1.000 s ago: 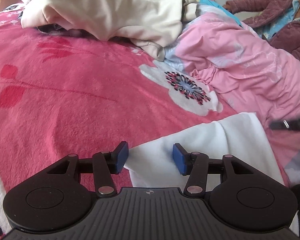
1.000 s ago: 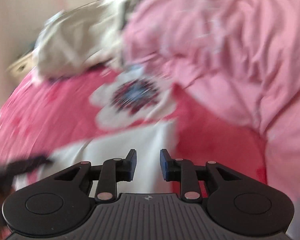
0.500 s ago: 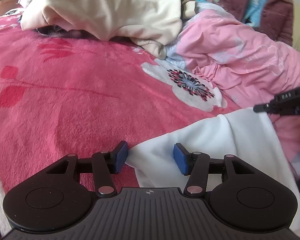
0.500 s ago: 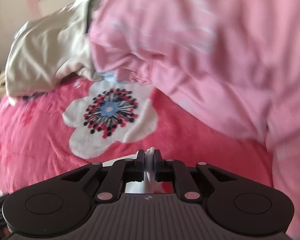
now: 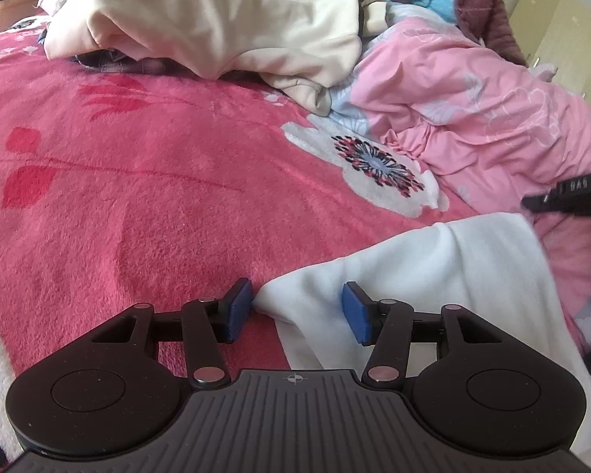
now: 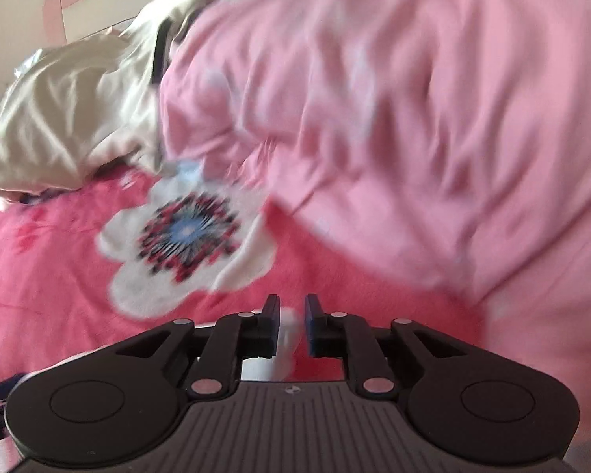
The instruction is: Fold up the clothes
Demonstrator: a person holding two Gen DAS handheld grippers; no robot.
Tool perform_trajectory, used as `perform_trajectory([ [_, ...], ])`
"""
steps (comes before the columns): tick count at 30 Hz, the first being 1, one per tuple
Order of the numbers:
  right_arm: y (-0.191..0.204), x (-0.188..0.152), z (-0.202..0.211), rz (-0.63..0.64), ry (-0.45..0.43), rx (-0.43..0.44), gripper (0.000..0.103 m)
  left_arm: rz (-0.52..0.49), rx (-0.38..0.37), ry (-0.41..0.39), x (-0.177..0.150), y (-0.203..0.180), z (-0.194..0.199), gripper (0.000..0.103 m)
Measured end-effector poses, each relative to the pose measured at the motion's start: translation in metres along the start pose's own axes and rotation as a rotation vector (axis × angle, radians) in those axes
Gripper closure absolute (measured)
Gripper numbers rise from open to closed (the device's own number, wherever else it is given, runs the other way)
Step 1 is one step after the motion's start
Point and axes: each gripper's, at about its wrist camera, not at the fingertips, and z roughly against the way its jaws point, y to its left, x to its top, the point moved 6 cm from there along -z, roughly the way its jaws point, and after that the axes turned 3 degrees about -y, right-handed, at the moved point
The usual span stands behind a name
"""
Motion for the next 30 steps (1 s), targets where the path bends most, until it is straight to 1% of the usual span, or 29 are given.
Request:
perform_trajectory([
  [1, -0.001, 0.007, 0.0, 0.004, -0.018, -0.006, 0.084, -0.002, 0.0, 0.0, 0.0, 0.0, 0.0, 0.051],
  [2, -0.001, 0.013, -0.004, -0.001, -0.007, 0.013, 0.073, -0.005, 0.0, 0.001, 0.0, 0.0, 0.0, 0.052],
  [4, 0.009, 0.018, -0.022, 0.009, 0.074, 0.092, 0.06, -0.018, 0.0, 0.005, 0.002, -0.001, 0.001, 0.052],
  [6, 0.026, 0.021, -0.043, 0.044, 0.158, 0.186, 0.058, -0.066, -0.016, 0.003, 0.008, -0.006, 0.005, 0.052],
  [7, 0.034, 0.022, -0.053, 0.062, 0.192, 0.214, 0.052, -0.099, -0.03, -0.003, 0.012, -0.009, 0.007, 0.052],
  [10, 0.05, 0.022, -0.082, 0.105, 0.294, 0.247, 0.052, -0.232, -0.077, -0.04, 0.025, -0.024, 0.01, 0.051],
  [12, 0.056, 0.012, -0.096, 0.14, 0.414, 0.275, 0.052, -0.298, -0.112, -0.029, 0.031, -0.034, 0.001, 0.051],
  [13, 0.059, 0.006, -0.103, 0.156, 0.479, 0.291, 0.052, -0.318, -0.116, -0.015, 0.032, -0.037, -0.007, 0.051],
  [14, 0.061, 0.001, -0.105, 0.172, 0.518, 0.304, 0.053, -0.331, -0.12, -0.001, 0.032, -0.038, -0.015, 0.051],
  [15, 0.063, -0.002, -0.103, 0.203, 0.518, 0.311, 0.056, -0.34, -0.122, 0.017, 0.031, -0.038, -0.022, 0.051],
  [16, 0.062, -0.005, -0.1, 0.241, 0.507, 0.305, 0.073, -0.342, -0.122, 0.044, 0.027, -0.037, -0.029, 0.051],
  [17, 0.06, -0.007, -0.097, 0.269, 0.5, 0.288, 0.082, -0.345, -0.121, 0.062, 0.024, -0.036, -0.034, 0.051],
  [19, 0.05, -0.011, -0.091, 0.294, 0.495, 0.267, 0.098, -0.353, -0.118, 0.064, 0.018, -0.034, -0.035, 0.051],
  [21, 0.037, -0.016, -0.086, 0.321, 0.485, 0.227, 0.099, -0.344, -0.118, 0.065, 0.015, -0.032, -0.033, 0.051],
  [23, 0.026, -0.022, -0.084, 0.302, 0.495, 0.216, 0.099, -0.308, -0.129, 0.072, 0.014, -0.028, -0.033, 0.051],
  [24, 0.023, -0.022, -0.084, 0.328, 0.476, 0.177, 0.101, -0.298, -0.132, 0.074, 0.014, -0.026, -0.032, 0.051],
  [26, 0.02, -0.016, -0.082, 0.425, 0.405, 0.057, 0.103, -0.3, -0.134, 0.075, 0.014, -0.026, -0.031, 0.051],
  [27, 0.024, -0.008, -0.08, 0.422, 0.369, 0.062, 0.103, -0.306, -0.135, 0.072, 0.014, -0.026, -0.031, 0.051],
  [29, 0.038, 0.013, -0.073, 0.356, 0.298, 0.149, 0.103, -0.311, -0.136, 0.068, 0.014, -0.027, -0.031, 0.051],
  [30, 0.048, 0.019, -0.07, 0.346, 0.265, 0.198, 0.1, -0.31, -0.136, 0.067, 0.014, -0.027, -0.032, 0.051],
])
